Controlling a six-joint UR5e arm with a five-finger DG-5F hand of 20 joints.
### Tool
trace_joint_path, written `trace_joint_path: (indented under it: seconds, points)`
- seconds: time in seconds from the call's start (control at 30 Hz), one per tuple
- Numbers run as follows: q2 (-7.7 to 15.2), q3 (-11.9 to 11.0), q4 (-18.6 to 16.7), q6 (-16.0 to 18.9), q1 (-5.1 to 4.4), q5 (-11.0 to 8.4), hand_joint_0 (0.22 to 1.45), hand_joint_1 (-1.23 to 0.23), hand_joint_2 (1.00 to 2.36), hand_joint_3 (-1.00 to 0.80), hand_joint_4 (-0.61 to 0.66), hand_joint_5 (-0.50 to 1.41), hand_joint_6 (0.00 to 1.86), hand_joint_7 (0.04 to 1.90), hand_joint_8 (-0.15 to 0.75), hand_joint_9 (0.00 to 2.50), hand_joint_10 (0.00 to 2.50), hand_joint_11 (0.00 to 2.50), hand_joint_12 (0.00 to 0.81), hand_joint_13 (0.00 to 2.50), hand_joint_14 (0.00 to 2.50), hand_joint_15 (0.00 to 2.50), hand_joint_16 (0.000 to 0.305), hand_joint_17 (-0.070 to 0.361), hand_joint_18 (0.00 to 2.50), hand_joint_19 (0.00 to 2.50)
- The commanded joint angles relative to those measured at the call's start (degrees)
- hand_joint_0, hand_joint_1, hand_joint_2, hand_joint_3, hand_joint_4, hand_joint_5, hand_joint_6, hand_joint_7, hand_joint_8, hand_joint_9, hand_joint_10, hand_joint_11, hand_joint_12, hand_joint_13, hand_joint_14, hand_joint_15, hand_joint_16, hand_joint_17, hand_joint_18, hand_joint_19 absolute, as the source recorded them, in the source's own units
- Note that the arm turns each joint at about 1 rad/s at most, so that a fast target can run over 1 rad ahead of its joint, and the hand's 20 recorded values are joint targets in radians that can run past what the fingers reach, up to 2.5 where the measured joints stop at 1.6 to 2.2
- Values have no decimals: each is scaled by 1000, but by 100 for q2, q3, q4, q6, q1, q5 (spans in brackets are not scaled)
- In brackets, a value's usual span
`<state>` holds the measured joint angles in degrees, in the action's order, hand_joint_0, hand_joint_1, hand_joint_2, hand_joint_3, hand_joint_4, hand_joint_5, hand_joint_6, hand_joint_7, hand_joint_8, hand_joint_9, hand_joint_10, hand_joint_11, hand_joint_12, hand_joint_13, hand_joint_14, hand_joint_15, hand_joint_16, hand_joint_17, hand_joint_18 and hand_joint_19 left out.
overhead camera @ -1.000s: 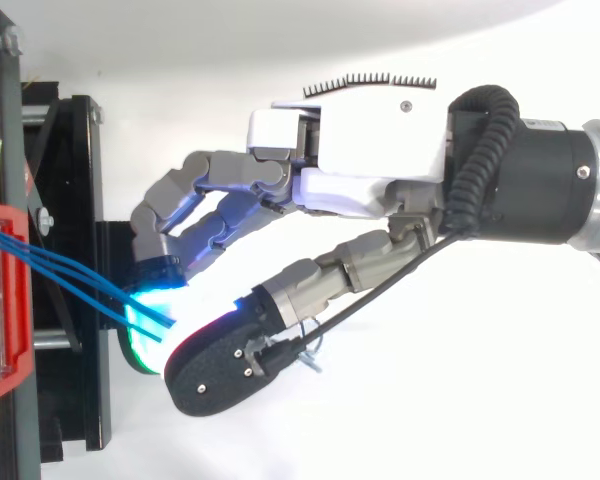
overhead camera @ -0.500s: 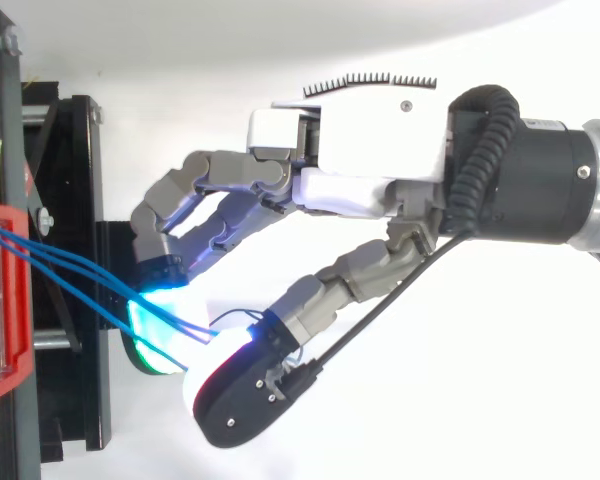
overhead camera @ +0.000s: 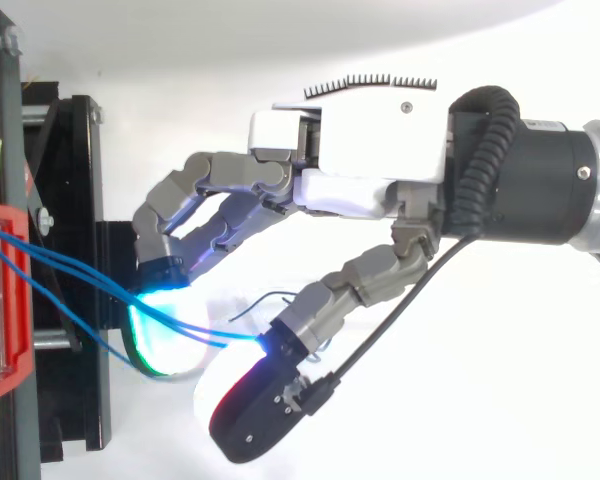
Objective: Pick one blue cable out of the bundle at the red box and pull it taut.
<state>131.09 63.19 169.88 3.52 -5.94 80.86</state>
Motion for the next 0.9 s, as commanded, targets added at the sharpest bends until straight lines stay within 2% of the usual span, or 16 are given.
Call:
trace_joint_path:
  seconds: [0.0,0.13,0.17,0.27,0.33,0.37,0.63,0.87]
  points:
    - [-4,0,1,0,-4,0,415,-904,1000,-500,92,-186,930,922,328,760,14,674,381,619,15,379,62,139,474,333]
    - [-4,0,1,0,5,0,411,-790,1000,-500,98,-182,922,889,339,780,11,680,386,622,14,377,63,143,469,351]
    - [-4,0,1,0,5,0,454,-706,1000,-500,82,-180,910,925,329,788,15,681,369,610,14,383,60,135,443,370]
    - [4,0,1,-9,5,0,538,-626,1000,-500,51,-179,895,973,309,795,16,682,340,594,15,392,53,120,398,390]
    - [4,0,1,-9,5,0,577,-620,1000,-487,46,-179,891,985,302,797,17,679,331,592,16,395,52,116,386,396]
    - [-4,0,1,-9,5,0,588,-633,1004,-414,38,-177,889,990,302,796,15,679,330,592,16,394,51,115,381,405]
    - [-4,0,1,-9,5,0,589,-683,1010,-237,50,-172,902,1004,329,833,16,726,356,610,16,386,56,127,414,383]
    - [-4,0,1,-26,5,0,595,-685,1011,-249,67,-176,910,981,312,996,14,1143,353,646,16,430,55,123,426,391]
